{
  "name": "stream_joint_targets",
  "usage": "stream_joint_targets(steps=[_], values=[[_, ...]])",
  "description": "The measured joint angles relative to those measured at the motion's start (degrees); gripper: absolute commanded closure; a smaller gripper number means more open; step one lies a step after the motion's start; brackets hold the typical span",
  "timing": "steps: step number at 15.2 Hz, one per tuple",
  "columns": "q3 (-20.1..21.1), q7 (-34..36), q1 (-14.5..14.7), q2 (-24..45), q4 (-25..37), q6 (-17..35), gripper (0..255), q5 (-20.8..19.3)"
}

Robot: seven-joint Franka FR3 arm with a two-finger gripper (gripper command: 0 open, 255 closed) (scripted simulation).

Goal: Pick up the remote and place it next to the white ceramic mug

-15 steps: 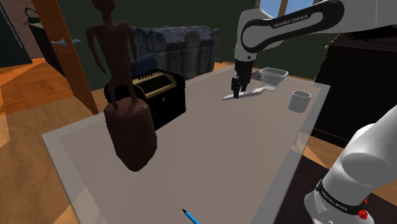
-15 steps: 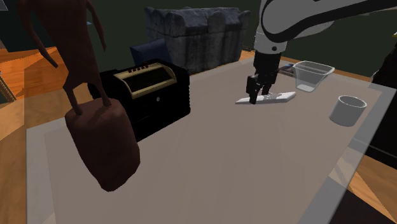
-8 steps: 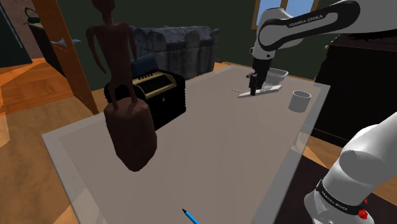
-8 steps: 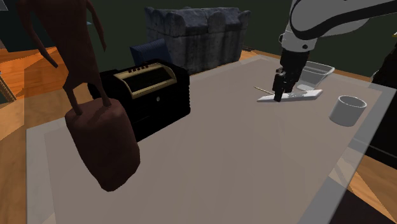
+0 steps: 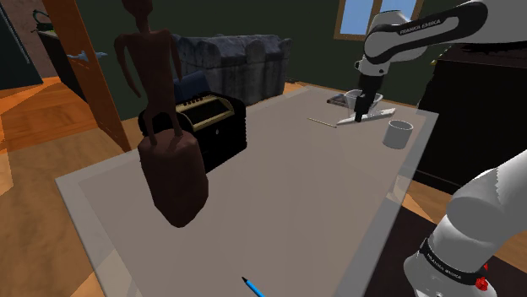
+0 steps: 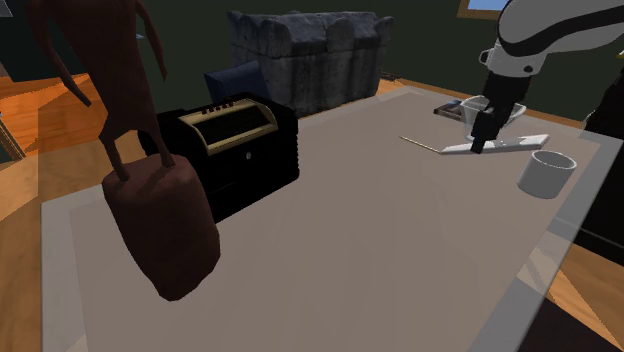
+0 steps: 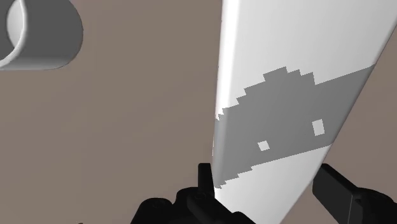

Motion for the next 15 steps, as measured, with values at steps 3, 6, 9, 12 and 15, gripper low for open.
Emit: stream_joint_targets(steps=[3,6,9,12,15], values=[[-3.0,-4.2,-1.9,-0.9,-1.1,0.5,255,-1.3],[-6.2,-8.7,-3.6,-0.1,0.1,0.4,255,-2.2],[-8.2,-11.6,-4.6,0.8,0.8,0.8,255,-2.7],[-8.8,-12.1,-4.8,1.3,-0.6,2.6,255,-2.8],[-9.0,-12.1,-4.8,1.9,-2.3,5.0,255,-2.8]])
